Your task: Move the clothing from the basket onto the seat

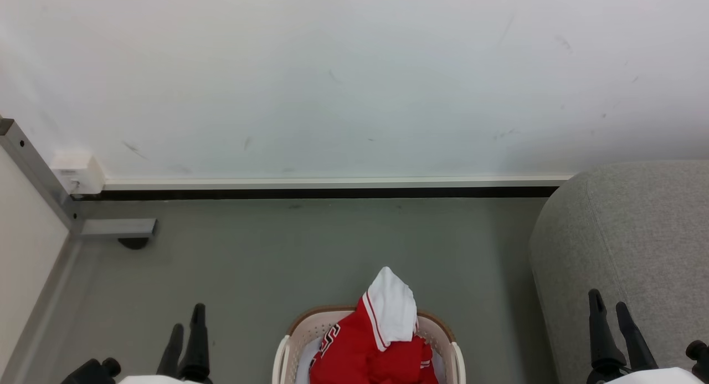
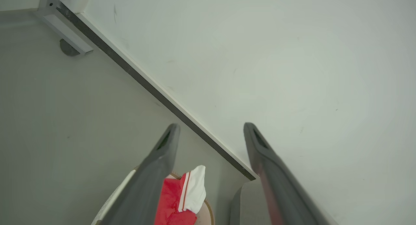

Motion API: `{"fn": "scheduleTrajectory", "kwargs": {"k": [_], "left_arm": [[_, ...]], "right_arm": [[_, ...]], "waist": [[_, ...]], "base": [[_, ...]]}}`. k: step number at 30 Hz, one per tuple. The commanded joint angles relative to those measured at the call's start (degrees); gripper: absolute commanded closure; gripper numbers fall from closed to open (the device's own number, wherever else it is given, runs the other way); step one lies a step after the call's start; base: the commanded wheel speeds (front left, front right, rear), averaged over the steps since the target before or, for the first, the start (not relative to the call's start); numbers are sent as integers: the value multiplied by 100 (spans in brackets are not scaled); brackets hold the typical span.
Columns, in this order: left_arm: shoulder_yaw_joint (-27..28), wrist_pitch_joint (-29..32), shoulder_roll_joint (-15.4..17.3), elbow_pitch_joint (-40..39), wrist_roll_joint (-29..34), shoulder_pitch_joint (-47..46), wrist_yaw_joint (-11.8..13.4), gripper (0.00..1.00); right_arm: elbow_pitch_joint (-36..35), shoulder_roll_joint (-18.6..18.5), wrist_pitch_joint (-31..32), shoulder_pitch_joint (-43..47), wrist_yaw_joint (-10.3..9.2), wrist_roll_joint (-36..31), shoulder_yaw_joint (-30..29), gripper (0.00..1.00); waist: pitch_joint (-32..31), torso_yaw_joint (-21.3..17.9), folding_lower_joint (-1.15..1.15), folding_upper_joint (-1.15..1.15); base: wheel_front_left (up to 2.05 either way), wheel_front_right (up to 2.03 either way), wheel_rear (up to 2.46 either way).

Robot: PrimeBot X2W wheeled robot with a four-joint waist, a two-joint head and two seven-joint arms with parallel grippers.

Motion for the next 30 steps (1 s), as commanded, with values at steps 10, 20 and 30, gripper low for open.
{"fn": "scheduleTrajectory", "kwargs": {"k": [10, 20, 30], "left_arm": [[-25, -215, 58, -158, 939, 59, 38, 0], [-55, -370, 64, -235, 1684, 133, 3, 0], [-114, -525, 68, -256, 2305, 209, 18, 0]], "right_arm": [[18, -68, -215, 29, -5, -868, -22, 0], [48, -75, -374, 43, -6, -1459, -110, 0], [69, -82, -520, 88, -7, -1868, -135, 0]], "waist": [[-4, 26, 0, 0], [-2, 45, 0, 0], [-18, 64, 0, 0]], "base": [[0, 0, 0], [0, 0, 0], [0, 0, 0]]}}
